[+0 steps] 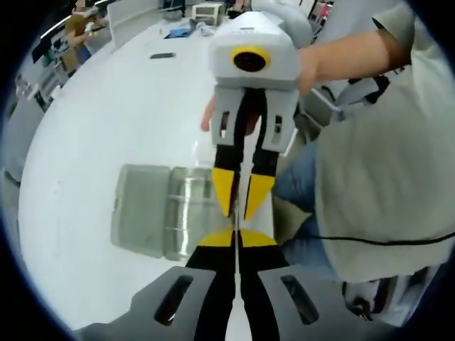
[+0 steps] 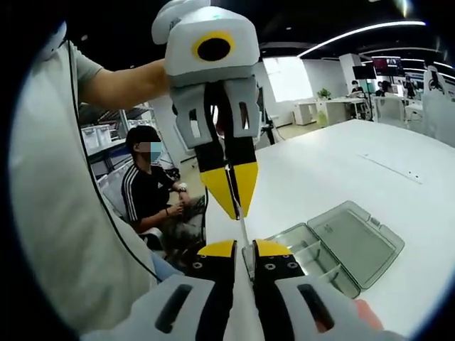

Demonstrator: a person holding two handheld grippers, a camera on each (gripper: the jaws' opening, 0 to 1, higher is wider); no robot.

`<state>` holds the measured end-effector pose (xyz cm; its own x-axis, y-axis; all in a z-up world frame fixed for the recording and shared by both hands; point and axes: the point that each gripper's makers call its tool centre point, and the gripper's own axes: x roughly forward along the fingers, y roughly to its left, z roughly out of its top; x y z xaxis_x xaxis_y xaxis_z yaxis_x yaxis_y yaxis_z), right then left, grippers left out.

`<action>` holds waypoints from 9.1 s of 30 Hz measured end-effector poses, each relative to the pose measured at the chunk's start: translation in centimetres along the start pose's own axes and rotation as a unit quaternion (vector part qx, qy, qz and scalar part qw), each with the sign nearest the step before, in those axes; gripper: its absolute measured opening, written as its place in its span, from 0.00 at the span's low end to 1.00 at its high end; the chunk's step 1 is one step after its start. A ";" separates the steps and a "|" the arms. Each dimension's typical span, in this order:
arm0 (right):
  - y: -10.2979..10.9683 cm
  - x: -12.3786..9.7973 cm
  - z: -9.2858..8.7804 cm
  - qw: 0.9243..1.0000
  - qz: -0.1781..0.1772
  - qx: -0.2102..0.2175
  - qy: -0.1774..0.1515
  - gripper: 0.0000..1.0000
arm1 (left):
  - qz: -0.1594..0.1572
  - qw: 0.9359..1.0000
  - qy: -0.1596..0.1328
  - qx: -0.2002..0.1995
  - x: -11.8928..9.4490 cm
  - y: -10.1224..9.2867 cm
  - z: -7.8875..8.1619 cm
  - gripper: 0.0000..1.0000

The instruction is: Insert the divider into the dual guide fixture by aligning both edges with the guide slots and pushing it downward to the bottom, including one-sided entry, uneven engagement, binding, and posture correction.

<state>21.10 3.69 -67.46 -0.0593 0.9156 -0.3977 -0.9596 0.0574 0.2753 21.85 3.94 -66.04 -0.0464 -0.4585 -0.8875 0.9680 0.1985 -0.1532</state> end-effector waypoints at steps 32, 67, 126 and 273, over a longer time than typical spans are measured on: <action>-0.5 -1.2 -0.7 0.998 -0.050 -0.037 0.032 0.29 | 0.070 0.992 0.103 0.015 0.6 2.6 -3.2 0.00; -1.8 -1.9 -1.2 0.991 -0.094 -0.068 0.059 0.54 | 0.070 0.990 0.121 -0.006 3.9 4.3 -4.6 0.00; -1.7 -2.6 -0.8 0.992 -0.091 -0.064 0.059 0.55 | 0.036 0.988 0.150 0.001 5.5 4.9 -5.3 0.00; -2.3 -2.6 -1.5 0.989 -0.087 -0.069 0.101 0.61 | 0.125 0.989 -0.025 -0.074 6.9 5.4 -7.6 0.23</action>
<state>23.09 0.61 -68.34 0.0694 0.7976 -0.5992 -0.9877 0.1393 0.0709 24.89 8.40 -76.33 0.2048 -0.4210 -0.8837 0.9011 0.4336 0.0023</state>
